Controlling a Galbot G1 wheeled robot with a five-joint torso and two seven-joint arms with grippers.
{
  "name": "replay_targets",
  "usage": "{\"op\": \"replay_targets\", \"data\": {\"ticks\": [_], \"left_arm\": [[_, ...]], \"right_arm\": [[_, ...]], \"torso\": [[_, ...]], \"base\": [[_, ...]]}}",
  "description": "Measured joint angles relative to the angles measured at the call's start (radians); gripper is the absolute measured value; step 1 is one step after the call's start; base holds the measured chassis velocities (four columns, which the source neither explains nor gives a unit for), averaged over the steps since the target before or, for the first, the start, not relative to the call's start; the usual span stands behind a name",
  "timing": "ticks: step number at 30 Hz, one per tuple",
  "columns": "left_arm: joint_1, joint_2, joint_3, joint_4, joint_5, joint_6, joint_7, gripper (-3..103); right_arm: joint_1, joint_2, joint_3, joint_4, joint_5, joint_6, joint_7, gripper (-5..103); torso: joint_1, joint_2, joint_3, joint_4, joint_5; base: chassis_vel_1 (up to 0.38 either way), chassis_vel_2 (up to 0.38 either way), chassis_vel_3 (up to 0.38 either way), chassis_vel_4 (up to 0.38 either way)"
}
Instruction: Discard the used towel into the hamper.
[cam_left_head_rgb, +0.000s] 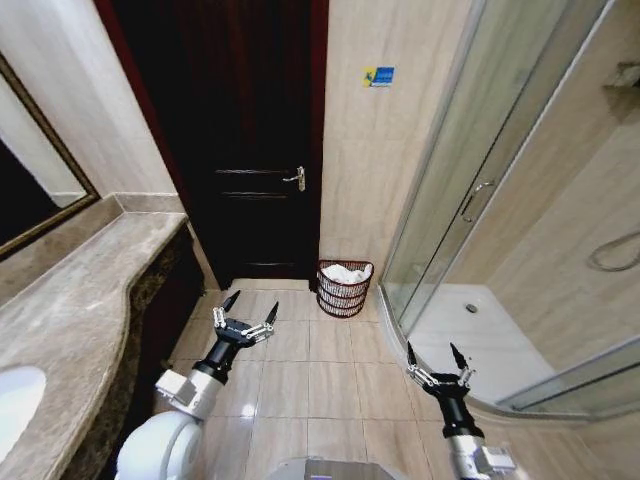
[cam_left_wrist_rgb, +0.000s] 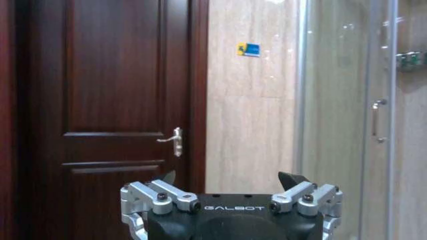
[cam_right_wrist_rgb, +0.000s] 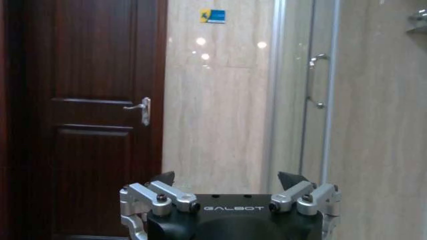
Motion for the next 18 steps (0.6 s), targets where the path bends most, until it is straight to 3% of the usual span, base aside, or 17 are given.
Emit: {"op": "replay_targets", "data": {"ticks": [9,18], "left_arm": [[0.000,0.000,0.000,0.000,0.000,0.000,0.000,100],[0.000,0.000,0.000,0.000,0.000,0.000,0.000,100]], "right_arm": [[0.000,0.000,0.000,0.000,0.000,0.000,0.000,100],[-0.001,0.000,0.000,0.000,0.000,0.000,0.000,100]], "torso": [[-0.002,0.000,-0.001,-0.0008,0.0000],[-0.002,0.000,-0.001,-0.0006,0.0000]], "base": [[0.037,-0.052,-0.050,0.047],[0.169,-0.144,-0.166,0.148]]}}
